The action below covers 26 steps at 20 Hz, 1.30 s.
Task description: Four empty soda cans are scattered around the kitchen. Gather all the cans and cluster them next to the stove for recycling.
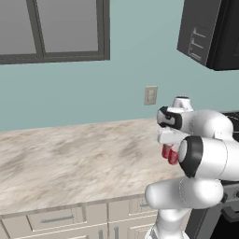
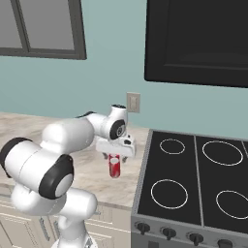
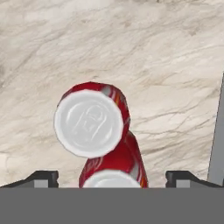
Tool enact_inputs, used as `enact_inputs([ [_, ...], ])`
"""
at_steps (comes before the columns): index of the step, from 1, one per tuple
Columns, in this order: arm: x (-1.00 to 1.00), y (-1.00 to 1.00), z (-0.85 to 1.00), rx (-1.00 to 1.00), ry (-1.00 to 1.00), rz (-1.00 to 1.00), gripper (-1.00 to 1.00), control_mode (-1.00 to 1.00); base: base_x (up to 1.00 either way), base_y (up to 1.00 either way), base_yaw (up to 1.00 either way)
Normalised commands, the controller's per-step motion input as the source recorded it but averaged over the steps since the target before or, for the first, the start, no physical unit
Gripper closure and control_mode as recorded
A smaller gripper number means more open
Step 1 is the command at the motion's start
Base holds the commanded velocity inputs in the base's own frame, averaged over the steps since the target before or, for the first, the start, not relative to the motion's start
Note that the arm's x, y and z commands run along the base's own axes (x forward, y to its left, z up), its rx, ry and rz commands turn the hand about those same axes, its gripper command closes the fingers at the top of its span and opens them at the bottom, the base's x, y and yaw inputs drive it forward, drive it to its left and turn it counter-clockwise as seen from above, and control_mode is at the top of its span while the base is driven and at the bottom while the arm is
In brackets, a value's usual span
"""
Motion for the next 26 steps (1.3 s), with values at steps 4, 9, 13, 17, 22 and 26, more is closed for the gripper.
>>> enact_inputs([
  [4, -0.35, 0.13, 0.93, -0.01, -0.05, 0.0, -1.0, -1.0, 0.0, 0.0, 0.0],
  [9, -0.58, 0.18, 0.95, -0.02, -0.05, 0.0, -1.0, -1.0, 0.0, 0.0, 0.0],
  [13, -0.84, 0.12, 0.68, -0.02, -0.03, 0.0, -1.0, -1.0, 0.0, 0.0, 0.0],
  [17, -0.88, 0.04, 0.36, -0.01, 0.0, 0.0, -1.0, -1.0, 0.0, 0.0, 0.0],
  [22, -0.74, 0.06, 0.02, -0.02, -0.01, 0.0, -1.0, -1.0, 0.0, 0.0, 0.0],
  [26, -0.59, 0.03, 0.0, 0.0, 0.0, 0.0, -1.0, -1.0, 0.0, 0.0, 0.0],
])
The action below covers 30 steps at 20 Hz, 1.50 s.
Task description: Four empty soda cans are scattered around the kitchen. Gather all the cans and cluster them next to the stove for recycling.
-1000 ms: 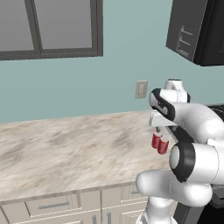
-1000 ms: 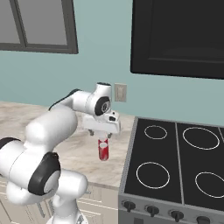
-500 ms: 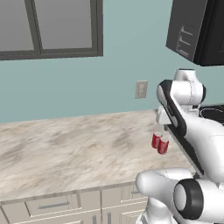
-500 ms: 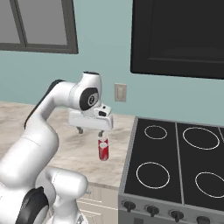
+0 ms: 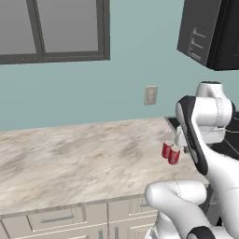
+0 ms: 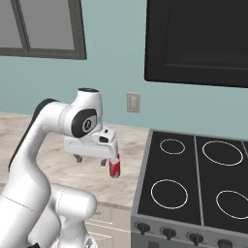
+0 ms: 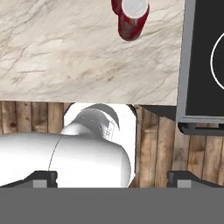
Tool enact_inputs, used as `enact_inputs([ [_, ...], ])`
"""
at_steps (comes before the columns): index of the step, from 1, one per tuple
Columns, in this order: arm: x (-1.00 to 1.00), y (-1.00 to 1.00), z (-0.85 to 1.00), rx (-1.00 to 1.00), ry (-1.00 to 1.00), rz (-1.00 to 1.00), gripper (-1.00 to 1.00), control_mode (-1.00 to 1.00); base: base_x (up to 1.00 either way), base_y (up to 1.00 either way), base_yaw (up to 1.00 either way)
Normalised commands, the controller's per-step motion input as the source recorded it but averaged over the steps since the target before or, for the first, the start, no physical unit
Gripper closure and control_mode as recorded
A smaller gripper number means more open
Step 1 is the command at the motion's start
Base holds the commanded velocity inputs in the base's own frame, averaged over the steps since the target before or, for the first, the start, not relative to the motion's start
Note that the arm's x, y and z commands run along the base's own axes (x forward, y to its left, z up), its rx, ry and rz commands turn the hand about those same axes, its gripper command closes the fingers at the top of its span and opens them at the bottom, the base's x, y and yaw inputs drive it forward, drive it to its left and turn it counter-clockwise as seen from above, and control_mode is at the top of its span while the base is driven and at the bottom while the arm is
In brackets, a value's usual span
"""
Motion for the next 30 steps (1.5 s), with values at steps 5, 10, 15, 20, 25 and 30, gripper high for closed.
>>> enact_inputs([
  [5, -0.36, 0.05, 0.0, 0.0, 0.0, 0.0, -1.0, -1.0, 0.0, 0.0, 0.0],
  [10, -0.06, 0.23, 0.0, -0.02, 0.0, 0.0, -1.0, -1.0, 0.0, 0.0, 0.0],
  [15, 0.0, 0.0, 0.0, 0.0, 0.0, 0.0, -1.0, 1.0, -0.48, 0.25, 0.02],
  [20, 0.0, 0.0, 0.0, 0.0, 0.0, 0.0, -1.0, 1.0, -0.99, 0.28, 0.25],
  [25, 0.0, 0.0, 0.0, 0.0, 0.0, 0.0, -1.0, 1.0, -0.84, 0.45, 0.58],
  [30, 0.0, 0.0, 0.0, 0.0, 0.0, 0.0, -1.0, 1.0, -0.25, 0.61, 0.89],
])
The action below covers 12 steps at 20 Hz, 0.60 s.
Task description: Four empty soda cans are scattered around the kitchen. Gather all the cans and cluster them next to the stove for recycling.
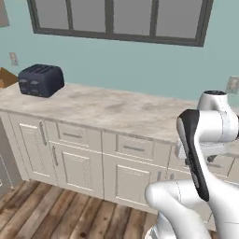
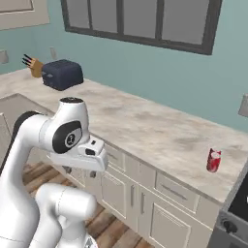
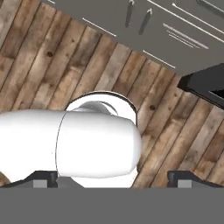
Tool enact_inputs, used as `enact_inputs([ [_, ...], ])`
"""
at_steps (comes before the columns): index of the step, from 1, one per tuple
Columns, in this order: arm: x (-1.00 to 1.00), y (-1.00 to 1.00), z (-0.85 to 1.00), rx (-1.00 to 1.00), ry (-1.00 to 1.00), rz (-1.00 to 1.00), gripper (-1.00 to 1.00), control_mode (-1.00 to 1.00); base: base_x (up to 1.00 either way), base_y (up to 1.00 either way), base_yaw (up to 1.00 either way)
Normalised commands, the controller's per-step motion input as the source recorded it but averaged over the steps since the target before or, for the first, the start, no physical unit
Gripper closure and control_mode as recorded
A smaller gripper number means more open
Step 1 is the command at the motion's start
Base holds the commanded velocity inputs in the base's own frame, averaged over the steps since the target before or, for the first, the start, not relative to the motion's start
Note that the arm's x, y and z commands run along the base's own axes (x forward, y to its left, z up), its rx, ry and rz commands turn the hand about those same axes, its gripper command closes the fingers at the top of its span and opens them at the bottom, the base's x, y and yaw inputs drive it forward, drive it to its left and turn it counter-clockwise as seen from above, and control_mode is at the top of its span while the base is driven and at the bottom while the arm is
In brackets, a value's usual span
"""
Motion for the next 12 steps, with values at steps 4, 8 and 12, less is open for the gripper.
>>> enact_inputs([
  [4, 0.0, 0.0, 0.0, 0.0, 0.0, 0.0, -1.0, 1.0, -0.01, 0.57, 0.86],
  [8, 0.0, 0.0, 0.0, 0.0, 0.0, 0.0, -1.0, 1.0, 0.01, 0.49, 0.8],
  [12, 0.0, 0.0, 0.0, 0.0, 0.0, 0.0, -1.0, 1.0, 0.02, 0.24, 0.81],
])
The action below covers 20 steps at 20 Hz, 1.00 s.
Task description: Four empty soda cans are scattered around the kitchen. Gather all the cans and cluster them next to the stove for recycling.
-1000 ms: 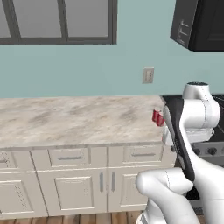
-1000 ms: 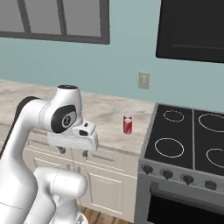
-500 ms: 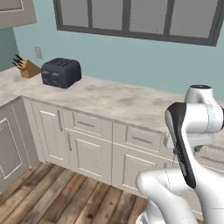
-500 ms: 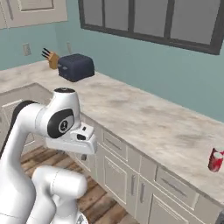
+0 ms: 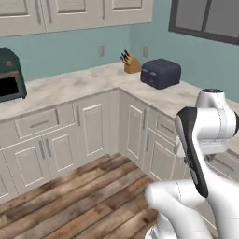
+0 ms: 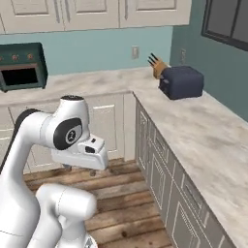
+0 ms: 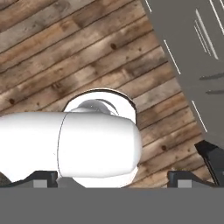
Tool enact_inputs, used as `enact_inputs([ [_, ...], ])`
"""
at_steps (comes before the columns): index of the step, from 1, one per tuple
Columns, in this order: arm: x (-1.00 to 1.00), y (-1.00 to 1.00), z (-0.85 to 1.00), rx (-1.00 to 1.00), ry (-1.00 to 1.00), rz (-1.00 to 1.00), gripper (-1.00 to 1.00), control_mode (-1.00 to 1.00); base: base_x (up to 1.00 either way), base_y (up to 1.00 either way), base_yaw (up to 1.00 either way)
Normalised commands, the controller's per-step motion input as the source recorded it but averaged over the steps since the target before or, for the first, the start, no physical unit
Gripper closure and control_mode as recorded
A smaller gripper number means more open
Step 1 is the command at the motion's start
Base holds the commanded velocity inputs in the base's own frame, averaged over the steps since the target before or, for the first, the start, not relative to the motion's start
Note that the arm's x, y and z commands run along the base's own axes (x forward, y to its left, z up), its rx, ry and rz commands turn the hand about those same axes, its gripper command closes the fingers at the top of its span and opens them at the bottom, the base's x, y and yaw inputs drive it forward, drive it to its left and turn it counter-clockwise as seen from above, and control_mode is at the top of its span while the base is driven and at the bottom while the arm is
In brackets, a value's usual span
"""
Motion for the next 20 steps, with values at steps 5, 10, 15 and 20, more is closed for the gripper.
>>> enact_inputs([
  [5, 0.0, 0.0, 0.0, 0.0, 0.0, 0.0, -1.0, 1.0, 0.01, 0.03, 0.85],
  [10, 0.0, 0.0, 0.0, 0.0, 0.0, 0.0, -1.0, 1.0, 0.14, 0.0, 0.89],
  [15, 0.0, 0.0, 0.0, 0.0, 0.0, 0.0, -1.0, 1.0, 0.22, 0.0, 0.88],
  [20, 0.0, 0.0, 0.0, 0.0, 0.0, 0.0, -1.0, 1.0, 0.23, 0.0, 0.88],
])
